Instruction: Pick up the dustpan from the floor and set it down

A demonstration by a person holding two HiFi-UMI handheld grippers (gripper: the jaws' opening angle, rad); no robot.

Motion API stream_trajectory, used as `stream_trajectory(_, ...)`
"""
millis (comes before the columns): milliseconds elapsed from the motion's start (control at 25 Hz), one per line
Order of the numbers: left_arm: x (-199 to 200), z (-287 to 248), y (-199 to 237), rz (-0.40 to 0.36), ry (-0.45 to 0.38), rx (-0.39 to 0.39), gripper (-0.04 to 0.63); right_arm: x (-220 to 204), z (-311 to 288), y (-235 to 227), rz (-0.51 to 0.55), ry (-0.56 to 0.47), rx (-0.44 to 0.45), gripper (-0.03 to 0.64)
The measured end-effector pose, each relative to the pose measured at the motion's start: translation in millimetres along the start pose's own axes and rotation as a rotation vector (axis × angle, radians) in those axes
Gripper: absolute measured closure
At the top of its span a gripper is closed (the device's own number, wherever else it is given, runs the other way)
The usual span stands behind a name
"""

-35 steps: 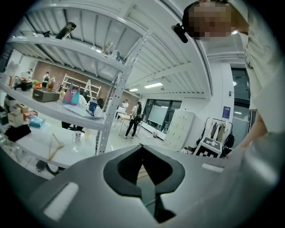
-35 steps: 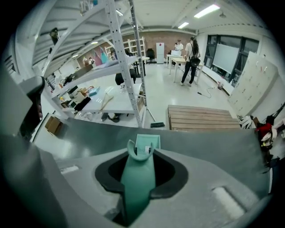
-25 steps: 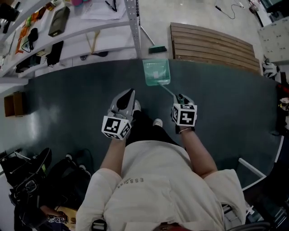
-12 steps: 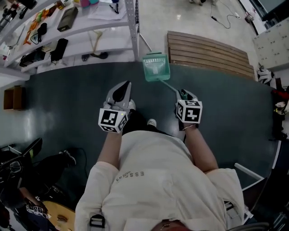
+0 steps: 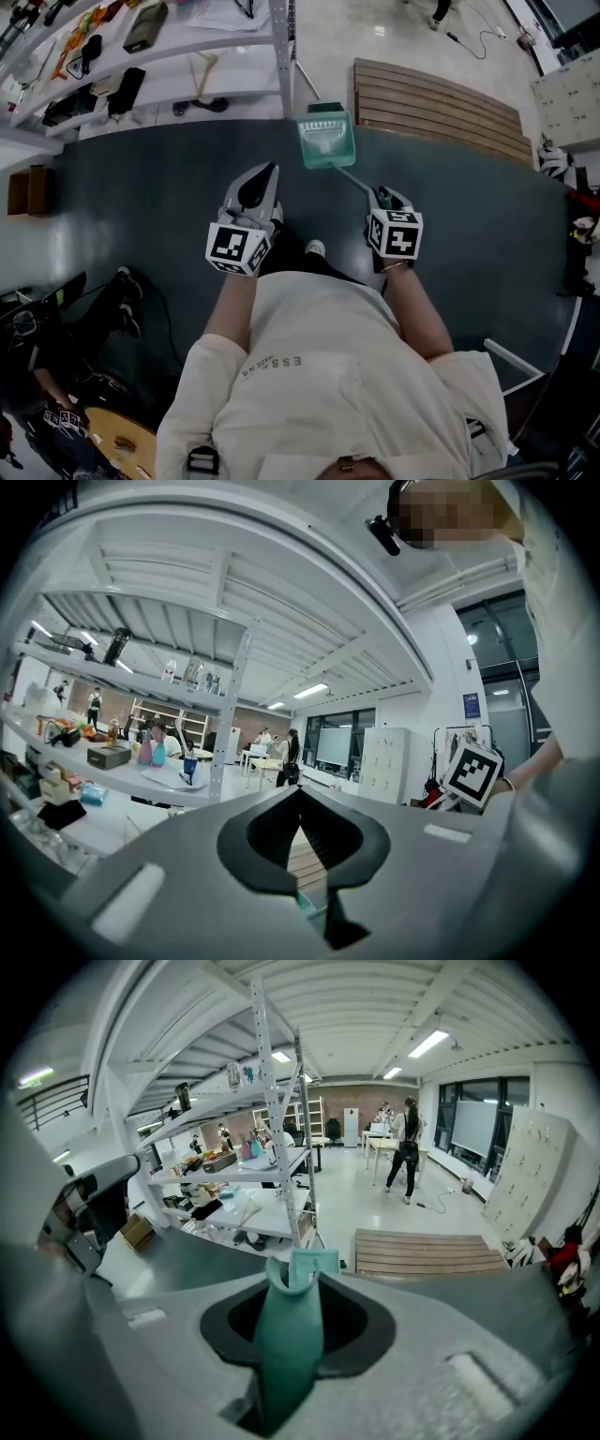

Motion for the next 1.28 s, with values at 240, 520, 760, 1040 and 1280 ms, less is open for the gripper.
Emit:
stream_trajectory(240, -16, -4, 7, 0.026, 0.044, 0.003, 0.578, -6, -24, 2, -0.027, 0.052, 0.006, 0.546)
stream_trajectory(520, -42, -28, 34, 0.049, 0.083, -0.01, 0.578, -13, -100, 9, -0.049, 0.161, -0.03, 0.546)
stream_trajectory(760, -71, -51, 65, 0.064, 0.12, -0.009, 0.578, -35, -181, 19, -0.051, 0.257, -0.063, 0.545)
stream_trajectory(1040, -113, -68, 94, 0.096, 0.156, 0.019, 0.578, -68, -244, 24, -0.057, 0.351, -0.113, 0.545)
stream_trajectory(1280, -137, -72, 103, 0.11, 0.211, 0.004, 0.578, -93, -270, 24, -0.152, 0.379, -0.145, 0.544)
Point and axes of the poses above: the fingertips, and each gripper's own axes: z backward along the fingers, y to its left, x out of its top, the point moved 2 cm from there along z, backward along the fingers, and after that the axes turned 7 degrees about -z, right-handed, at the moved point
